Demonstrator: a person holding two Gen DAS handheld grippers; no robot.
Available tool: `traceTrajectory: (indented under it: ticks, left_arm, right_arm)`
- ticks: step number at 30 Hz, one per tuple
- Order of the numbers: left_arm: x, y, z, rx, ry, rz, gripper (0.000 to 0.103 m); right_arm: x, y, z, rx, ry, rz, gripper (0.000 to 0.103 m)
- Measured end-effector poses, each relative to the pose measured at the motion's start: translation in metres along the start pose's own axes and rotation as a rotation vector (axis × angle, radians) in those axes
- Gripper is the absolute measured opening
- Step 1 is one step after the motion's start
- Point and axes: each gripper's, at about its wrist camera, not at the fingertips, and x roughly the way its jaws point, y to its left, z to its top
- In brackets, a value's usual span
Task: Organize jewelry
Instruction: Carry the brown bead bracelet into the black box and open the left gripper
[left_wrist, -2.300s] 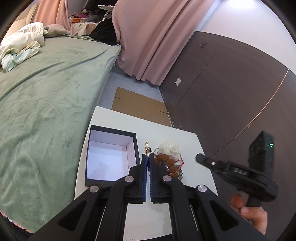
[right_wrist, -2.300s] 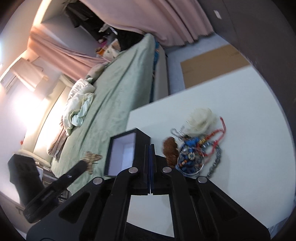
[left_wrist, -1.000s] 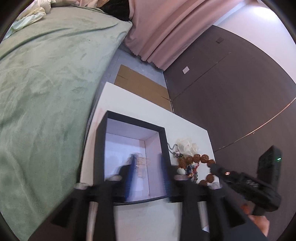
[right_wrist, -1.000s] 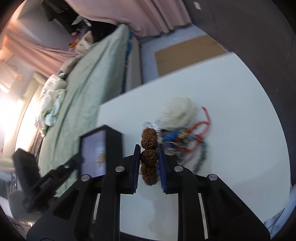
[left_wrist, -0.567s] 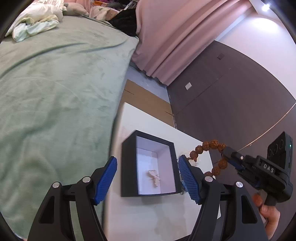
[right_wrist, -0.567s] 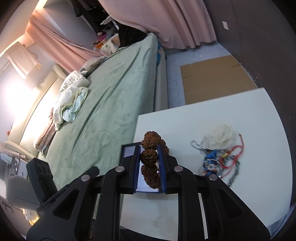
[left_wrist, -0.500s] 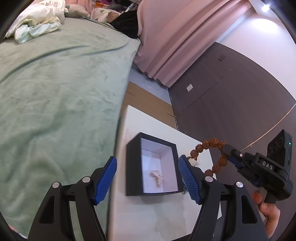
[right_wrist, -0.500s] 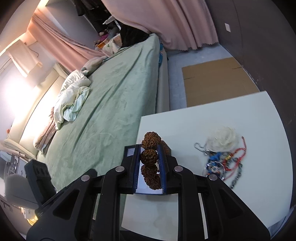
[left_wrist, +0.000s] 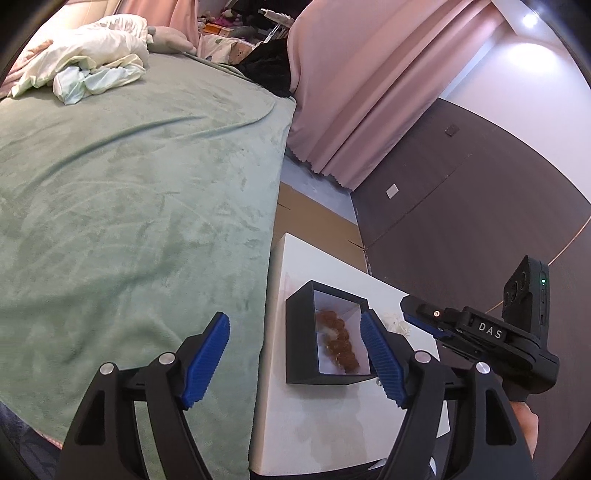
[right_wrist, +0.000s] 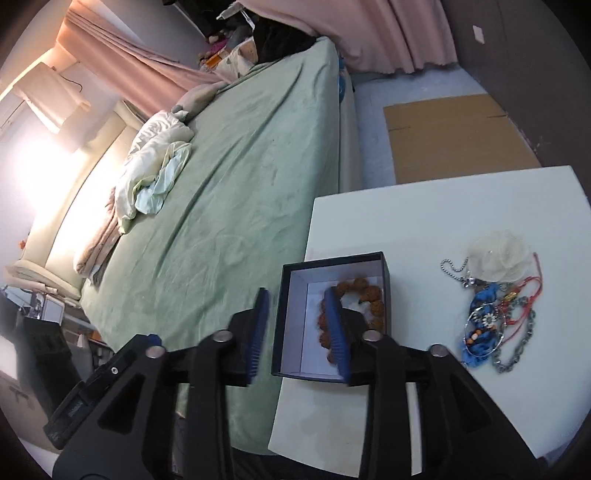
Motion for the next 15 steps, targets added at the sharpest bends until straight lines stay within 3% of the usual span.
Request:
traceTrajectory:
  ticks: [3,6,15]
  left_arm:
    - [-0.003,-0.007,0.000,0.016,-0.006,0.006,0.077]
    - [-0.001,-0.016,-0.001,0.032,-0.004,0.009,0.081]
    - [0.016,-0.056,-0.008,0.097,0.017,0.002,0.091]
  right_arm:
    - [-0.015,-0.007,0.000,0.025,-0.038,0.002,0.071]
    - [-0.031,-0.017,-0.001,0.040,-0.071,-0.019,0.081]
    - [-0.072,-0.066,-0.013,0.107,-0.116,-0.089,0.096]
